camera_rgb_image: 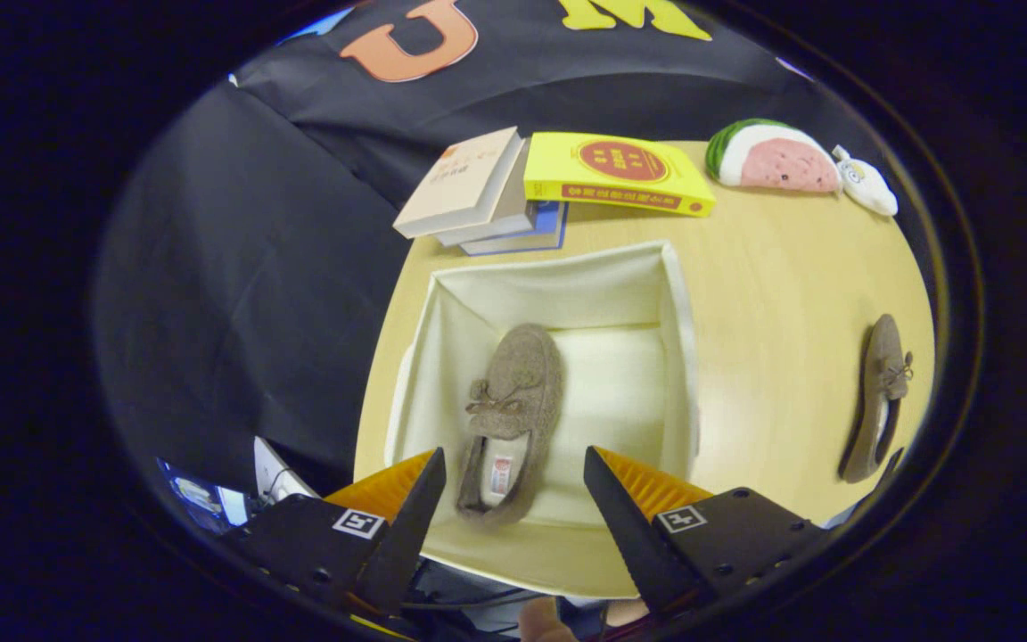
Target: Open the storage box then place both shoes into the box .Put the left shoe in first, then the right shoe, with the right side of both shoes facing outward in a uniform manner.
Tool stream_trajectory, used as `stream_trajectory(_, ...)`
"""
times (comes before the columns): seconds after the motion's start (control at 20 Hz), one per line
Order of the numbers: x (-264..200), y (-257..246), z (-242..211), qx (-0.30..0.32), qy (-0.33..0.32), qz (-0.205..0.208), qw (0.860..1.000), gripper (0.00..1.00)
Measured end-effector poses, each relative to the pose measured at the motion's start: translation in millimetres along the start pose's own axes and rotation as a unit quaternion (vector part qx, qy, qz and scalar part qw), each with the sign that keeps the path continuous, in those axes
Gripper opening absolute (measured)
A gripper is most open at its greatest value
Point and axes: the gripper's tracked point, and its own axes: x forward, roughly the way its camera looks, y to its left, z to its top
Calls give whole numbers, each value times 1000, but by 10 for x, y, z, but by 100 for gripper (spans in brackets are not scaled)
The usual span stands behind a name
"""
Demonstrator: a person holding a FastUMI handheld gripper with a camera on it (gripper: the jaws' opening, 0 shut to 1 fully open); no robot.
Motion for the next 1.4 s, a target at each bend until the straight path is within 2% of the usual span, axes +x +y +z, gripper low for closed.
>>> stream_trajectory(0.3, -506, -610, 104, -3, -33, -37, 999, 95)
stream_trajectory(0.5, -627, -1305, 17, 2, -27, -88, 996, 95)
stream_trajectory(0.8, -714, -2519, -63, 15, -16, -178, 984, 95)
stream_trajectory(1.05, -652, -3275, -257, 56, 17, -199, 978, 95)
stream_trajectory(1.2, -694, -3693, -249, 69, 13, -228, 971, 95)
stream_trajectory(1.4, -696, -4015, -315, 81, 28, -242, 966, 95)
